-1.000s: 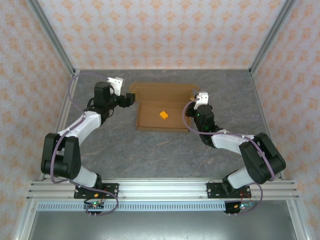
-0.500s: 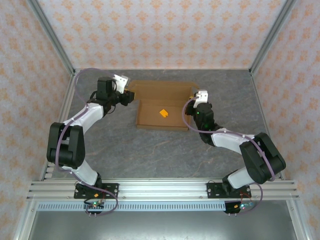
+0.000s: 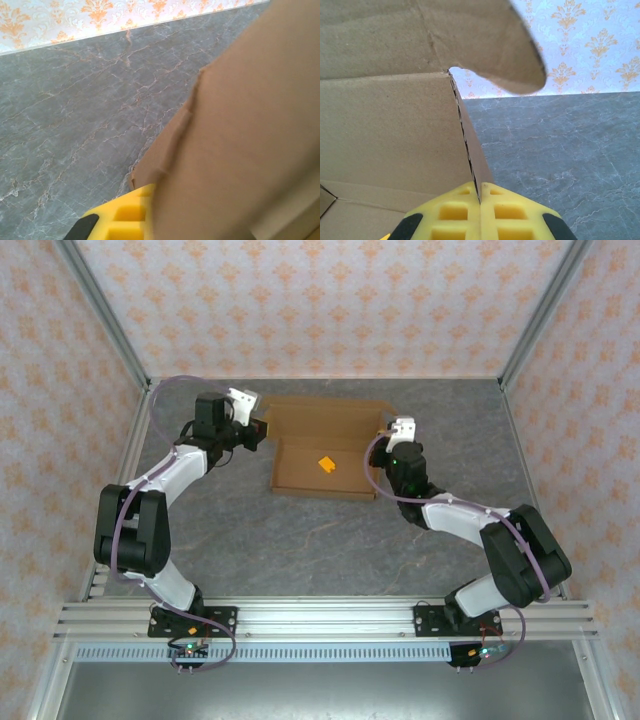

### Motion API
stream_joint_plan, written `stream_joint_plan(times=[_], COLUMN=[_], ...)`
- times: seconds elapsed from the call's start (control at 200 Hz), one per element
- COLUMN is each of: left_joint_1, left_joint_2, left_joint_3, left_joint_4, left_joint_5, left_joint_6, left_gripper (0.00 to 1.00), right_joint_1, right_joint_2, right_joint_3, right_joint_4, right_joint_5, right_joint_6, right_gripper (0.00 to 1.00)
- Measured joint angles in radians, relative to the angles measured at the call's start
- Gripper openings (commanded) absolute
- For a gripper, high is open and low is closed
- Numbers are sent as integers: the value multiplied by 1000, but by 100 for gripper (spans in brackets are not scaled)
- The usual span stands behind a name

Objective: Fold the paper box

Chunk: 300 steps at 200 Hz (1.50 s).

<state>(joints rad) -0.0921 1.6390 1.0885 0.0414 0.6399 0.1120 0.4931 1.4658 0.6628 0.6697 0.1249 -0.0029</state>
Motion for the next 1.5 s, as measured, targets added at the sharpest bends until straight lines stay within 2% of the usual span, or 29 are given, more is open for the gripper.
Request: stream_joint_plan(times=[0.28, 0.545, 0.761, 1.071, 1.501], left_joint_1=[-69, -139, -185, -253, -309], left_joint_2=[0, 0, -16, -72, -101], left_joint_3=[18, 4, -88, -237, -415], left_joint_4=[0, 20, 154, 318, 536], left_joint_5=[-87, -238, -351, -465, -564], left_joint_6=[-80, -177, -246, -270, -269], left_gripper=[0, 0, 0, 0, 0], right_joint_1=[-1, -1, 5, 10, 20], right_joint_2=[13, 32, 32, 27, 18], right_joint_3=[40, 56, 56, 16, -109], right_joint_4=[-61, -100, -108, -75, 69], right_joint_5=[41, 64, 79, 85, 77], right_joint_6=[55, 125, 161, 179, 167], right_gripper=[0, 0, 0, 0, 0])
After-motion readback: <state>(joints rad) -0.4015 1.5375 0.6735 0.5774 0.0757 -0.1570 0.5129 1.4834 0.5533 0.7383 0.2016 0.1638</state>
